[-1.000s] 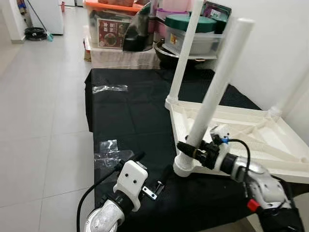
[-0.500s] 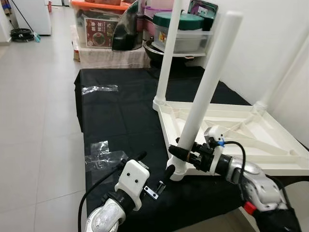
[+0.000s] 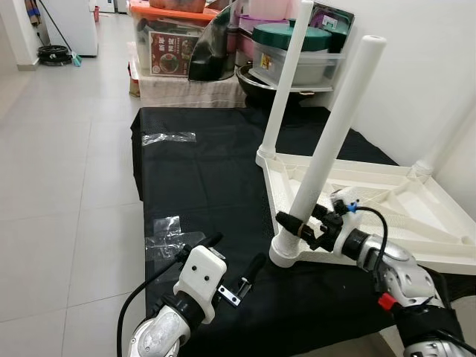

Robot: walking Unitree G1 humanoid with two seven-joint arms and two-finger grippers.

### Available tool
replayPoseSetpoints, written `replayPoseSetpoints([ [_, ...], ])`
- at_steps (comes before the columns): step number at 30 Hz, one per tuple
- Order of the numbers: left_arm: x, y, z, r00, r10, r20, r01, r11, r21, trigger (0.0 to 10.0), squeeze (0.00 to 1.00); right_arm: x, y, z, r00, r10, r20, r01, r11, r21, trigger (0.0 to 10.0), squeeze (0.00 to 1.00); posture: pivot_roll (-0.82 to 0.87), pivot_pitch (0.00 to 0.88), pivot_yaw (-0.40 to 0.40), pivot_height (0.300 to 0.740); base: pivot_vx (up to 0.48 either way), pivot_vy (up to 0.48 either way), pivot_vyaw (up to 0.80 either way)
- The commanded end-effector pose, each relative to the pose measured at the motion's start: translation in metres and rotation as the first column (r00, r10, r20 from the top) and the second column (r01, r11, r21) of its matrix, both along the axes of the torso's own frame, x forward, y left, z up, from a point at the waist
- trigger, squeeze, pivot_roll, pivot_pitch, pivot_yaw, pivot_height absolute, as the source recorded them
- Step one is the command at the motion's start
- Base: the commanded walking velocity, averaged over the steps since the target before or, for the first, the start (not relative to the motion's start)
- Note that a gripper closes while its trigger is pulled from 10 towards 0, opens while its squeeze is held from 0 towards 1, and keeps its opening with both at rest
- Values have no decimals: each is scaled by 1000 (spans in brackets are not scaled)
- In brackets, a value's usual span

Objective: Building children table

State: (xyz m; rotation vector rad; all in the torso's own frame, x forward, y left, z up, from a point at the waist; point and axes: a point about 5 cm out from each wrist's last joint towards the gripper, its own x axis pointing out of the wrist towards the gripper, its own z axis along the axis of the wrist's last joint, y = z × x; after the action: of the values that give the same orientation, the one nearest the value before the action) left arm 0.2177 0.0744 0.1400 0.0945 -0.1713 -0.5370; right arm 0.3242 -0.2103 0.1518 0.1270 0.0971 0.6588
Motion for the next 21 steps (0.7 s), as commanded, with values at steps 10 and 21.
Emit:
replayPoseSetpoints([
  [10,0,1,-6,999,10,-43,-10,1000,-11,10000,0,-16,-7,-1,1000,-9,-7,10,990,139,10000,0,60,5,-97,740,0,0,0],
  [21,1,-1,-9,998,8,-57,-9,1000,-8,10000,0,-80,-30,-31,939,281,-200,-255,955,149,10000,0,43,0,-96,740,0,0,0],
])
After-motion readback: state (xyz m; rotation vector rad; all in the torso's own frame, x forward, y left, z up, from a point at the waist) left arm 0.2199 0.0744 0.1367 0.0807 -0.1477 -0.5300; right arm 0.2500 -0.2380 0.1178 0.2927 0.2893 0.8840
